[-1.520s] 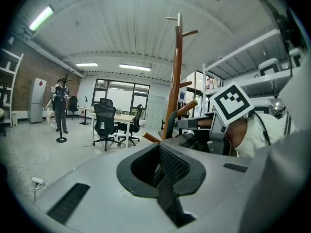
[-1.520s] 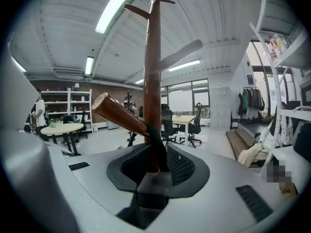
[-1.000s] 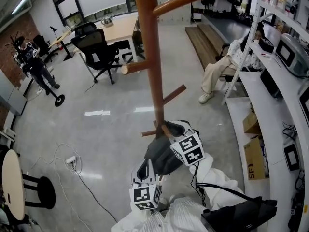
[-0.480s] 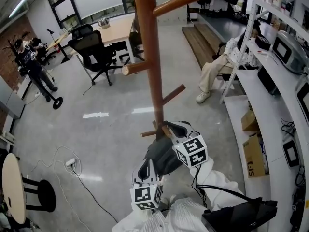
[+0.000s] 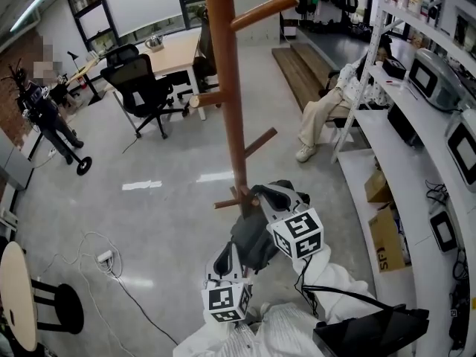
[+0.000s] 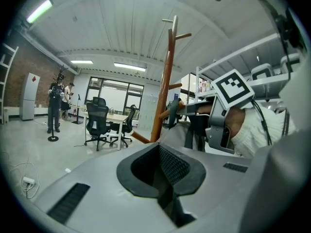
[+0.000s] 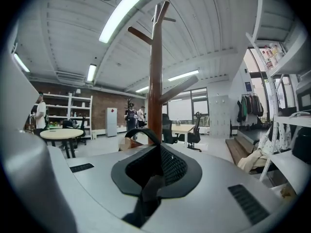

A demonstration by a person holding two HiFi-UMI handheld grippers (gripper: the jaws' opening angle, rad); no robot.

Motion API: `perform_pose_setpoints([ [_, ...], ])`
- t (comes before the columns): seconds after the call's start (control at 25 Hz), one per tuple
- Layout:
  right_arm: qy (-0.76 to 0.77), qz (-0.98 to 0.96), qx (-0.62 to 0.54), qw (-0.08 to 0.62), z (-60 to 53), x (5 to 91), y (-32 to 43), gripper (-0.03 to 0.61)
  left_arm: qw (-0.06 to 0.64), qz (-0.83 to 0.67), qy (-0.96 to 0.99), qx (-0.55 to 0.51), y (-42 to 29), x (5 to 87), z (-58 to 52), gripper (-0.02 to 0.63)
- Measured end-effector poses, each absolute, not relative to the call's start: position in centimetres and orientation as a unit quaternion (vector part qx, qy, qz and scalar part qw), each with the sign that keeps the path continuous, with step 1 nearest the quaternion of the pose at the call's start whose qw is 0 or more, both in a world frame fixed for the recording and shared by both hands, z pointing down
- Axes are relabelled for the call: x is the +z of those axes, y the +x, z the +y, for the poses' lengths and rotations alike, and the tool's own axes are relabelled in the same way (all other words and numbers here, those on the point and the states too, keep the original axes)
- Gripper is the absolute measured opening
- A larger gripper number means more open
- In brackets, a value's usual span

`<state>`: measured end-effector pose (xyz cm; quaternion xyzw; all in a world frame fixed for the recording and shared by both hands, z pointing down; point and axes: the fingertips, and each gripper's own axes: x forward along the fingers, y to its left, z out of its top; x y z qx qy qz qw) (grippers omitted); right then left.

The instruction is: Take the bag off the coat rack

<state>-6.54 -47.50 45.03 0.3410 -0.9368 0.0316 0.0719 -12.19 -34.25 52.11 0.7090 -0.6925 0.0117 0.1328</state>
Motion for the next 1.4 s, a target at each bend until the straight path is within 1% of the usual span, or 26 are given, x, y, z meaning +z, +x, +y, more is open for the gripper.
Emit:
perform_pose_setpoints([
  [0.44,0.377,-0.923,0.041,0.067,-45.2,44.5,-4.0,0.023,0.123,-0.682,0.721,-0.024,-12.0,49.2,-32.5,0.003],
  [0.72,0.387,-0.918,0.045,0.072,-42.0,45.1,-3.7,0.023,0.119,-0.672,0.730,-0.032,-11.8,48.4,-30.6,0.003],
  [1.24,0.425,-0.895,0.095,0.093,-35.6,50.3,-2.8,0.023,0.125,-0.645,0.754,-0.024,-11.5,48.9,-28.0,0.003],
  [1.4,0.444,-0.887,0.099,0.083,-34.1,50.8,-2.3,0.023,0.127,-0.632,0.765,-0.020,-11.2,49.3,-27.5,0.003],
])
